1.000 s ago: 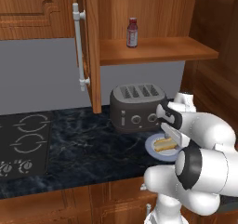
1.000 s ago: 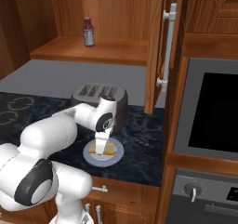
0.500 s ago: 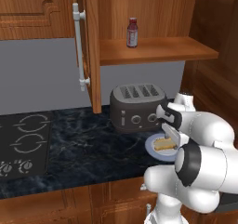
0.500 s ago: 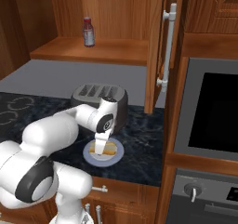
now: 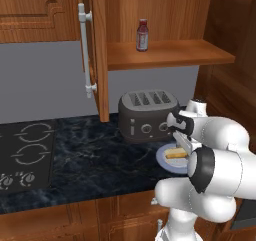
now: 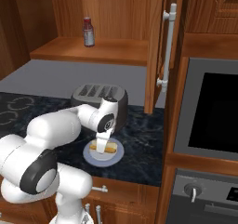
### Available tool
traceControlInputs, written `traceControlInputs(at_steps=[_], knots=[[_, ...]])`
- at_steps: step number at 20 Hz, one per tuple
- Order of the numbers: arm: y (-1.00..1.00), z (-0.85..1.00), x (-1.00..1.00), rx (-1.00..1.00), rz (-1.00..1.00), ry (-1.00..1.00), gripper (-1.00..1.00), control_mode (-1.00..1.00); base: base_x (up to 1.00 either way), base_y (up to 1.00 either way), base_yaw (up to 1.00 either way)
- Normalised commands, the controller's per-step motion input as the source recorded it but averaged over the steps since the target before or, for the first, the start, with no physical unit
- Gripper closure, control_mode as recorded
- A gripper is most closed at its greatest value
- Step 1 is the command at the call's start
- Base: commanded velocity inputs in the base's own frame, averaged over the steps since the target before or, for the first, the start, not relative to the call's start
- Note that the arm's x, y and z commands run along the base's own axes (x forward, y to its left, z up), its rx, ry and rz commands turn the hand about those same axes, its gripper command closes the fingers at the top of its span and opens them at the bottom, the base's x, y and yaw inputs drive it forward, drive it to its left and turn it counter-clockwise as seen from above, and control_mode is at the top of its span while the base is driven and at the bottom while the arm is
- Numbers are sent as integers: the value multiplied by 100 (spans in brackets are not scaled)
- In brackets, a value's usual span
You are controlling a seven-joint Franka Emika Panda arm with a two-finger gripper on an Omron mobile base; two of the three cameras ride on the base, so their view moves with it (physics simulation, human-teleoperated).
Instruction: Move the hot dog bun to the plate on the dining table and place the condiment next to that plate. Then navigate to the fridge and take the sausage and place it on the plate as well.
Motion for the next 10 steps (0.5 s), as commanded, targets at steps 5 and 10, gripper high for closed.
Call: traceControlInputs(at_steps=[5,10], knots=[[0,-32,6,0,0,0,-100,-100,0,0,0],[12,-33,2,0,0,0,100,-100,0,0,0]])
